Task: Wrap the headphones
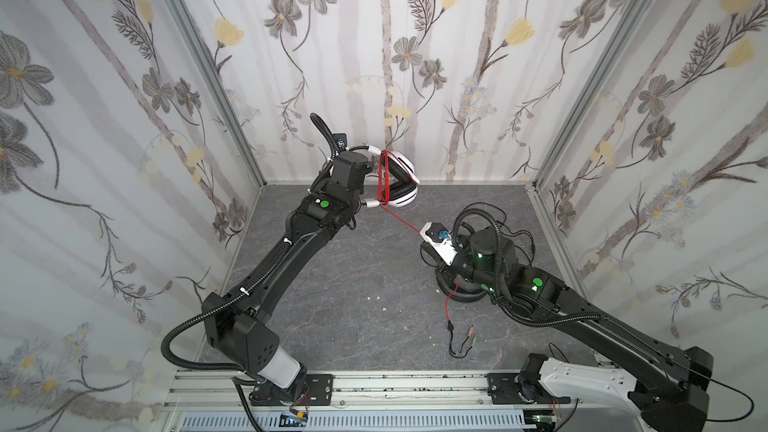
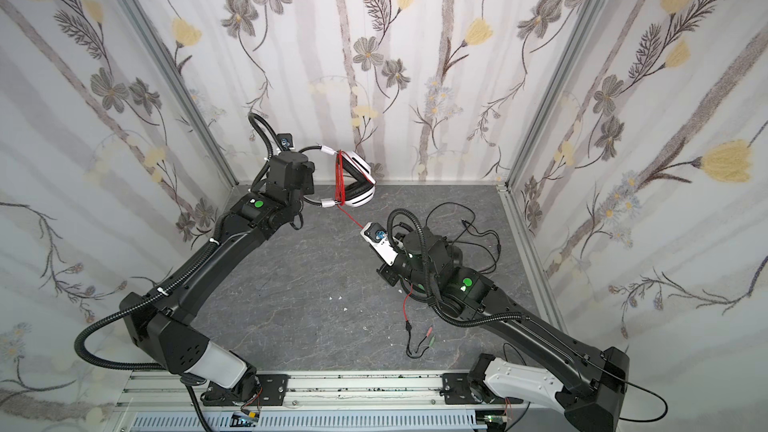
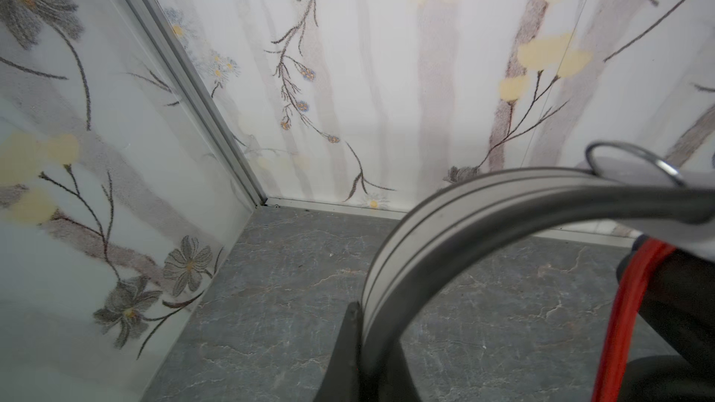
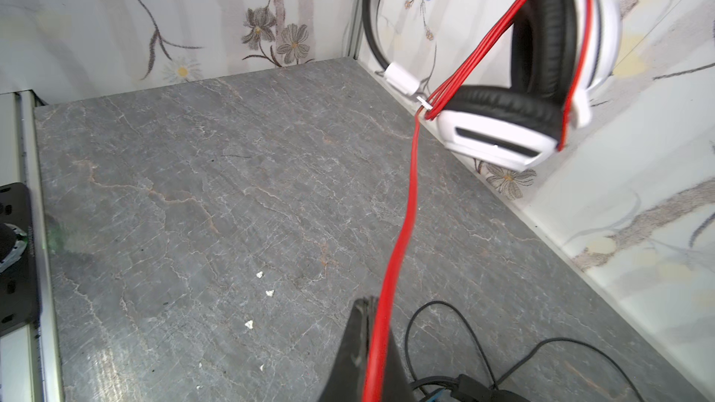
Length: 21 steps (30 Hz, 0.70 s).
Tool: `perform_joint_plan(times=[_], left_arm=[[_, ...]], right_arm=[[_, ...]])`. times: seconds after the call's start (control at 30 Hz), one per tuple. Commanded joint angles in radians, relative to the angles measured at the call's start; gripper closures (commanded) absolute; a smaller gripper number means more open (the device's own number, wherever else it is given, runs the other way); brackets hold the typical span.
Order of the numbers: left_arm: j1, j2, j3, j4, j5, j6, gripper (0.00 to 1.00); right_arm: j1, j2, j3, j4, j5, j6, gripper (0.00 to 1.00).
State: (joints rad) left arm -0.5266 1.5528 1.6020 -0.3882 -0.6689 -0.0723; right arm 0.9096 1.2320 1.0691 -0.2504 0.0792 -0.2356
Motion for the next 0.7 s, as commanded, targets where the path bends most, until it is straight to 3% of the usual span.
perform_joint_plan(times=[0.0, 0.27, 0.43, 0.57, 0.67], left_arm=[[-0.002, -0.017, -0.032, 0.099, -0.015, 0.119, 1.00], [-0.028, -0.077, -0.098, -0.062, 0.364, 0.287, 1.00], [-0.047, -0.148, -0.141, -0.166, 0.581, 0.295, 1.00], [-0.056, -0.199, -0.142, -0.246, 0.691, 0.274, 1.00], [-0.063, -0.236, -0.142, -0.279, 0.703, 0.261, 1.00]], right_arm=[[0.002, 0.011, 0.055, -0.024, 0.073, -0.072, 1.00], [0.002, 0.098, 0.196, -0.086, 0.152, -0.206, 0.99], [-0.010, 0.131, 0.204, -0.072, 0.157, -0.216, 0.99], [-0.037, 0.134, 0.196, -0.064, 0.083, -0.188, 0.97], [-0.056, 0.124, 0.177, -0.051, 0.057, -0.169, 0.96]])
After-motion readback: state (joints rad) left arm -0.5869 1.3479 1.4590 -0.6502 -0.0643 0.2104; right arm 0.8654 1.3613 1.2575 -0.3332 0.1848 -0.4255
